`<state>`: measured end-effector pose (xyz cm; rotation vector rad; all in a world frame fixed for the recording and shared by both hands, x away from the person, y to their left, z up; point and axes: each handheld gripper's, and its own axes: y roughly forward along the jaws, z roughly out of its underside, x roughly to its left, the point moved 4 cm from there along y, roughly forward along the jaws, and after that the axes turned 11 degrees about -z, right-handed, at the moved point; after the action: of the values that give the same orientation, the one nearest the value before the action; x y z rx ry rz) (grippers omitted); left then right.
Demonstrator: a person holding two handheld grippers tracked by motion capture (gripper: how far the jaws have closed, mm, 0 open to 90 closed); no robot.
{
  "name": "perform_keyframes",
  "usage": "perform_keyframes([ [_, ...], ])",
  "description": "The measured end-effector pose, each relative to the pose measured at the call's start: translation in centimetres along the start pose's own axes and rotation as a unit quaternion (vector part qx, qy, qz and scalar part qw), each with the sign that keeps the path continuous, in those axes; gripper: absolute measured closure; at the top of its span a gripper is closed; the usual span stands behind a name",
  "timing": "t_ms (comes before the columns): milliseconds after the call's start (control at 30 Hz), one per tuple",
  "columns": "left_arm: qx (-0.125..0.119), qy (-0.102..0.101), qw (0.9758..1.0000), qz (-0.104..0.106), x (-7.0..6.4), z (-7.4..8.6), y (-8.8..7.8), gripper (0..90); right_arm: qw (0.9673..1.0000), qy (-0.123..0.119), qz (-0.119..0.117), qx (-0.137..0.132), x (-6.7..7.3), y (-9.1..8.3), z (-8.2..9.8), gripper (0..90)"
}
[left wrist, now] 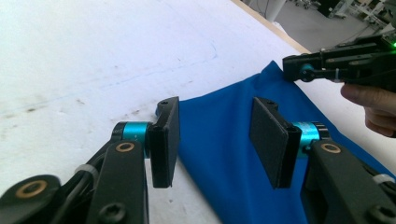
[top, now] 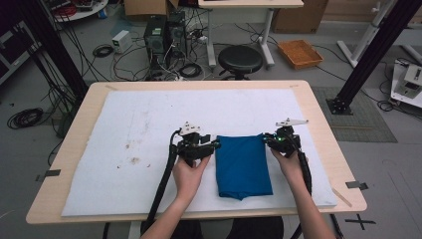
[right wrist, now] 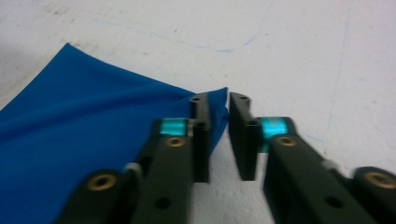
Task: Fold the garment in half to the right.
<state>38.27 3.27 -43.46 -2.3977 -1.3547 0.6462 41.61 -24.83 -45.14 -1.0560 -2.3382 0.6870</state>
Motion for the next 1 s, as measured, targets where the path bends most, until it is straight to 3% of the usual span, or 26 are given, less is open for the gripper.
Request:
perform_keyframes([
  [133,-0.007,-0.001,1.0000,-0.004,0.7,-0.2,-0.8,53.0,0.9997,0.015,0.001,-0.019,0.1,-1.2,0.5,71.9],
  [233,-0.016,0.004,0.9998,-0.010,1.4,-0.3,-1.8,53.0,0.9990,0.023,-0.013,-0.036,0.9,-2.6,1.2,68.3],
  [500,-0.033,0.031,0.9982,-0.039,4.0,-0.3,-5.4,52.3,0.9970,0.024,-0.056,-0.048,4.8,-6.6,5.2,57.6],
  [633,-0.033,0.038,0.9973,-0.054,5.8,0.2,-7.4,51.8,0.9960,0.025,-0.080,-0.029,6.8,-7.4,7.5,57.7],
  [700,-0.032,0.038,0.9969,-0.061,6.6,0.4,-8.3,51.7,0.9957,0.025,-0.088,-0.011,7.4,-7.4,8.6,63.5],
  [833,-0.033,0.033,0.9964,-0.071,8.0,1.1,-9.8,51.4,0.9968,0.012,-0.079,0.004,7.7,-7.5,10.1,87.5],
  [1000,-0.036,0.030,0.9963,-0.073,9.0,1.6,-11.0,50.9,0.9974,0.013,-0.071,0.003,7.6,-8.2,10.6,90.0],
])
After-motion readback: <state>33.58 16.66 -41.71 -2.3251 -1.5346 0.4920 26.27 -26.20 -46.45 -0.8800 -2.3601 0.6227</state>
